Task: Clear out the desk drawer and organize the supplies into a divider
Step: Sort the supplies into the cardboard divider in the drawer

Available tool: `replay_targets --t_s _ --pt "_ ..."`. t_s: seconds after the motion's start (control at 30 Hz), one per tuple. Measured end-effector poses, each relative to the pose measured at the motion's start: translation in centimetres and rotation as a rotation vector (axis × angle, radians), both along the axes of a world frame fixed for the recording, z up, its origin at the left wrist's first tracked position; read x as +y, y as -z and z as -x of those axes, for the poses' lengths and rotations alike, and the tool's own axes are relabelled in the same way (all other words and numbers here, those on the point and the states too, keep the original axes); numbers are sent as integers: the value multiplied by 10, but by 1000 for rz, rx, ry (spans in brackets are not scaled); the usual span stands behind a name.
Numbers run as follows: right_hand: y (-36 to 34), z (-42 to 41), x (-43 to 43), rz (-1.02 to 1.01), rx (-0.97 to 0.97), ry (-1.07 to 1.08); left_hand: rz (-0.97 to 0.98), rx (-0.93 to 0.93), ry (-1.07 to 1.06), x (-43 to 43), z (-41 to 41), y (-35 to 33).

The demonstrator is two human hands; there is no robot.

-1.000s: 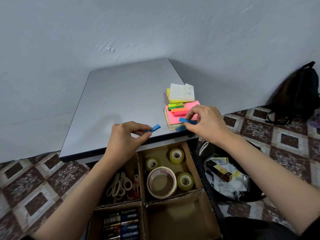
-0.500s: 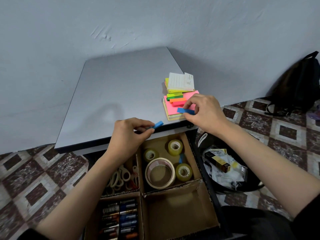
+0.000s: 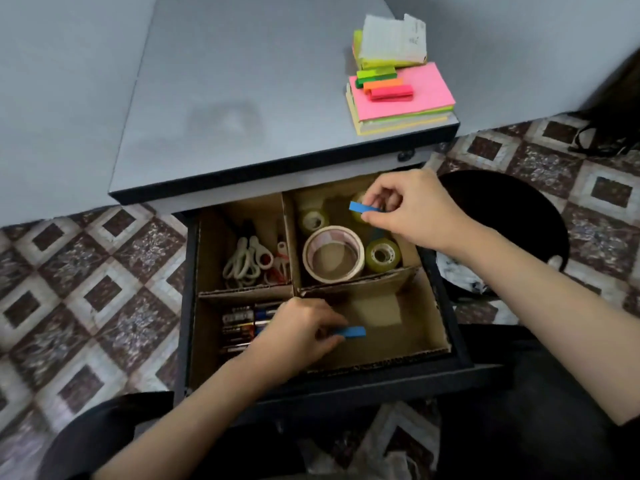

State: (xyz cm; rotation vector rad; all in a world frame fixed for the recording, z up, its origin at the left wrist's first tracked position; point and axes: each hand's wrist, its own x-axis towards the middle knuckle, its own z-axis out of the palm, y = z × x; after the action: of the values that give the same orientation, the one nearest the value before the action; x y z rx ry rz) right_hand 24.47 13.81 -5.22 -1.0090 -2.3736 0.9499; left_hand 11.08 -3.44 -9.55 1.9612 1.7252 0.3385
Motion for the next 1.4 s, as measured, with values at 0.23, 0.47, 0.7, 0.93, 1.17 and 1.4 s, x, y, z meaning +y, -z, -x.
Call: replay_targets --t_s 0.23,0.47,0.7,0.93,1.17,1.4 --pt "16 6 -4 7 -94 -53 261 598 267 15 -21 11" --pt "20 8 -5 36 -103 -61 349 680 307 28 -28 15" --pt "22 4 -1 44 -96 -61 397 634 318 32 -28 23" --pt "22 1 -1 41 -97 -55 449 588 310 38 -28 27" --pt "24 0 0 60 -81 -45 433 584 288 37 -29 29" --pt "30 -1 3 91 -32 -16 494 606 330 37 -30 25"
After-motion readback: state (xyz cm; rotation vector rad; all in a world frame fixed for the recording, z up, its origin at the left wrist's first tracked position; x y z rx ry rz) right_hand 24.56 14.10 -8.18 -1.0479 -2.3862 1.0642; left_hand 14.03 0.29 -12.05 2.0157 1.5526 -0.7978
